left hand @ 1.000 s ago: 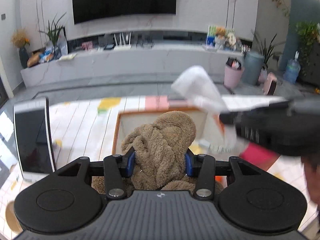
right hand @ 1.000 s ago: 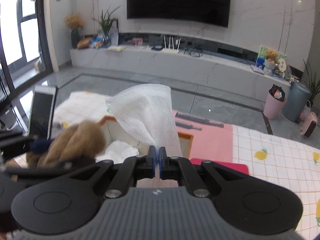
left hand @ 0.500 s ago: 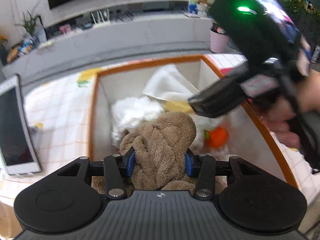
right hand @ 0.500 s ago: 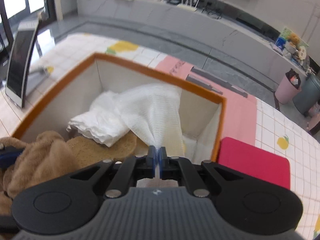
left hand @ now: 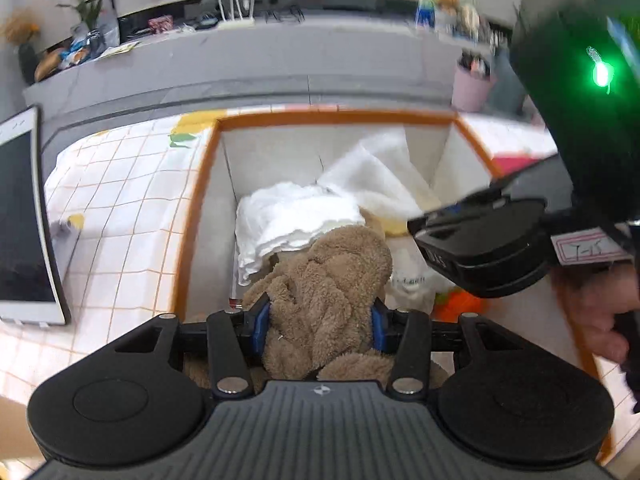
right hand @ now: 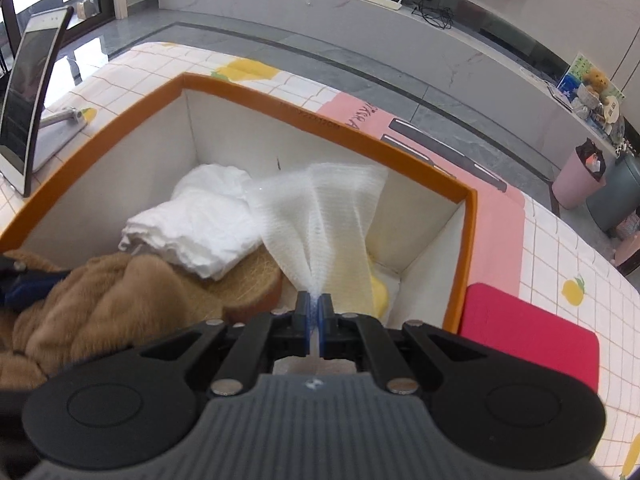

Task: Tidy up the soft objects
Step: 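Lower the plush into the box with the left gripper while the right lowers the bag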

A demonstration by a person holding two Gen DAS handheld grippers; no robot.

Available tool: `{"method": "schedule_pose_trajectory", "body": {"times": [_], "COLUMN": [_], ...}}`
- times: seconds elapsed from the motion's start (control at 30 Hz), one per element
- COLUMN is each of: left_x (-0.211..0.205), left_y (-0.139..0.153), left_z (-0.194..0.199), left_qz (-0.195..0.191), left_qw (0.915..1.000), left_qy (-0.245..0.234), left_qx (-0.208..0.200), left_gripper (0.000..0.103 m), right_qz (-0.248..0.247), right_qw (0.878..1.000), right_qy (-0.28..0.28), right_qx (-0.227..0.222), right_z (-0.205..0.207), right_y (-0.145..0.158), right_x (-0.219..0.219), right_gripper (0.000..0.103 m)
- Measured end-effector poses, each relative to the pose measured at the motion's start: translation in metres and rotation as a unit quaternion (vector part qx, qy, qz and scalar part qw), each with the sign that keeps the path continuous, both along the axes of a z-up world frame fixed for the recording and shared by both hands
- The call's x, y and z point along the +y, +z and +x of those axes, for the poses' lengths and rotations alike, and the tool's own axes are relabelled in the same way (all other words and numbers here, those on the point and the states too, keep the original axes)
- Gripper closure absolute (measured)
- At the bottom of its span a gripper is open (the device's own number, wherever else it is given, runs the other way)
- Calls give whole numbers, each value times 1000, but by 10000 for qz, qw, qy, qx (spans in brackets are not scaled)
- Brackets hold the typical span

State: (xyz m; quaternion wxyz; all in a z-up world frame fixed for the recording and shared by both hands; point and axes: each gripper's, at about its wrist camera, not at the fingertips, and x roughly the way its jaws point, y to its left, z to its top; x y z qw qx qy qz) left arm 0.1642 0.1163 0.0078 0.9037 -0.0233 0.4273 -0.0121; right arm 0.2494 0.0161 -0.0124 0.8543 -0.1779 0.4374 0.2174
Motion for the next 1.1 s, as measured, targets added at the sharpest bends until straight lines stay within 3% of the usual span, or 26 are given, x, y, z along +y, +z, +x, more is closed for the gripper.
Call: {"method": "schedule_pose_trajectory", "body": {"times": [0.1, 0.17, 0.37, 0.5, 0.93, 1.1], "left_x": [12, 14, -11, -23, -33, -33], "left_y": [15, 23, 2, -11, -25, -24], "left_z": [-30, -41, -28, -22, -25, -25], "left_qz": [-374, -424, 122, 575, 912, 871], "left_qw": [9985, 9982, 9993, 9971, 9935, 9937], "left_qy": [-215, -277, -263, -342, -375, -422], "left_qx": [-324, -323, 215, 349, 562, 564], "left_gripper": [50, 50, 50, 50, 47, 36], "right_qz": [264, 343, 132, -47, -878, -755], "right_qw": [9996, 9994, 9998, 9999, 9925, 9928], "right_qy": [-48, -35, -58, 15, -251, -431], "right_qx": [33, 32, 113, 150, 816, 823], "right_z": [-4, -6, -6, -2, 23, 25], "right_y": [8, 12, 12, 9, -37, -34], "right_x": [-6, -10, -6, 2, 36, 33], "right_gripper": [103, 103, 103, 103, 103, 102]}}
